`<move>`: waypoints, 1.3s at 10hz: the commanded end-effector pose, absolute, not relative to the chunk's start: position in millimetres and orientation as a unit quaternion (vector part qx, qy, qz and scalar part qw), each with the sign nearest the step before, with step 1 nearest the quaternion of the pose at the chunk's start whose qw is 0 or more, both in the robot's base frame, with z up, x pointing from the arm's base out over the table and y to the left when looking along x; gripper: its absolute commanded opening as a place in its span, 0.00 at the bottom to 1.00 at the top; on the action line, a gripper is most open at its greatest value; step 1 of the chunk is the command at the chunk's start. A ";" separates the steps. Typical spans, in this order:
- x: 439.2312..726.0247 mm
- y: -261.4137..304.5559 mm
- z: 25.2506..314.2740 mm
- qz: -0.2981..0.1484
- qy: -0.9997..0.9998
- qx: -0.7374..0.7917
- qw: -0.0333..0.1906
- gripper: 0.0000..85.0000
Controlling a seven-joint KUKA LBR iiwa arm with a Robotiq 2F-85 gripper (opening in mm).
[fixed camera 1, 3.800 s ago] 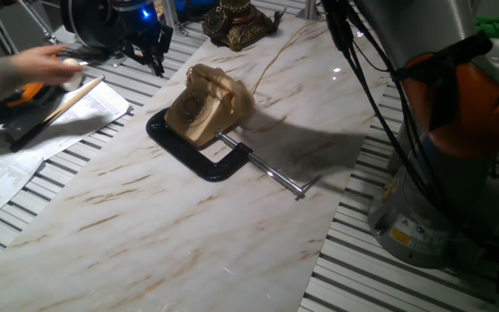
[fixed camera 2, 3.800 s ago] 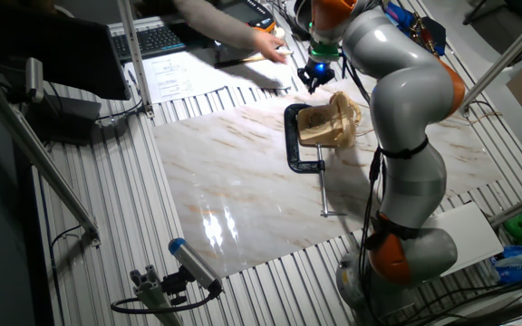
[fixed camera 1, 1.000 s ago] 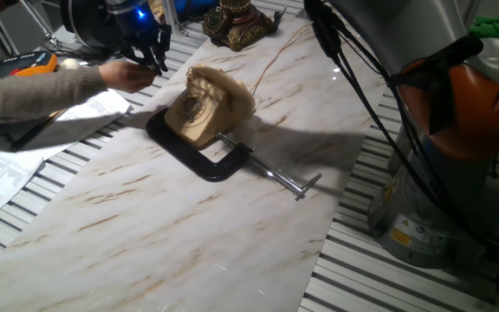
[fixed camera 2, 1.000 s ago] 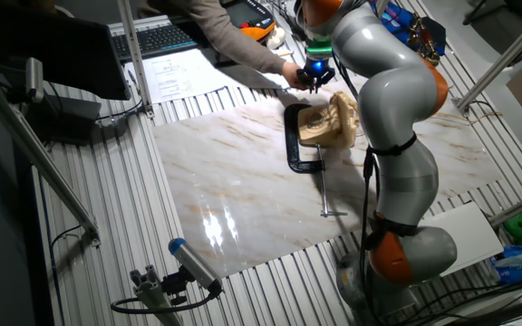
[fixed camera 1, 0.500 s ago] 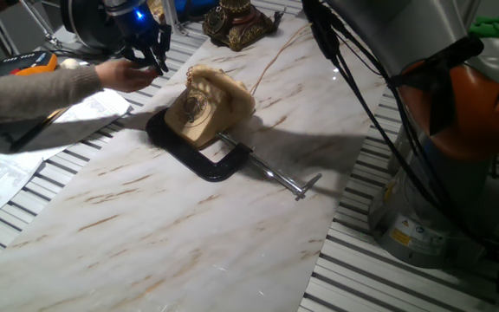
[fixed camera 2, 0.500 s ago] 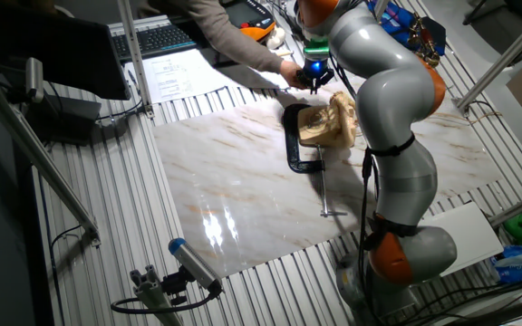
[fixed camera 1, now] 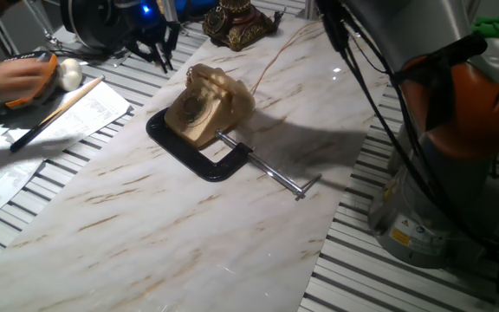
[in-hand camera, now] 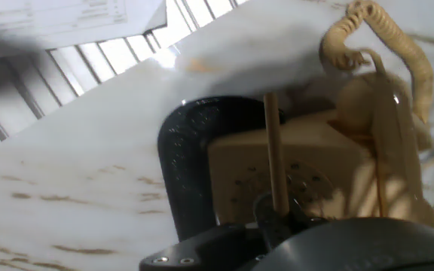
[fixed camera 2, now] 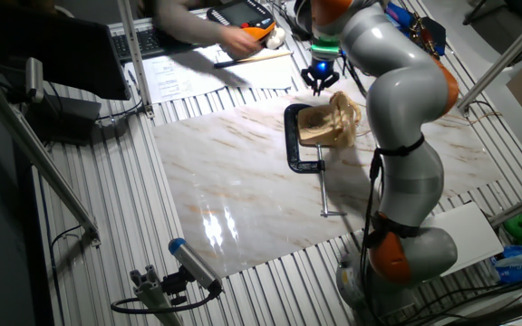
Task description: Dial a number on an old rotary phone
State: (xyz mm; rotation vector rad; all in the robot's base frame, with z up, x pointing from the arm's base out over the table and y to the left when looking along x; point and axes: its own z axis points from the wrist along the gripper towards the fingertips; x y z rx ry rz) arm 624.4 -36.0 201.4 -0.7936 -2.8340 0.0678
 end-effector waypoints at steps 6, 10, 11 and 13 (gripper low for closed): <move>598.5 -21.0 208.9 -0.020 -0.876 -0.464 0.134 0.00; 587.3 -6.2 195.7 -0.038 -0.824 -0.551 0.127 0.00; 586.7 -5.5 195.0 -0.048 -0.808 -0.571 0.135 0.00; 583.8 -2.4 191.8 -0.057 -0.779 -0.607 0.148 0.00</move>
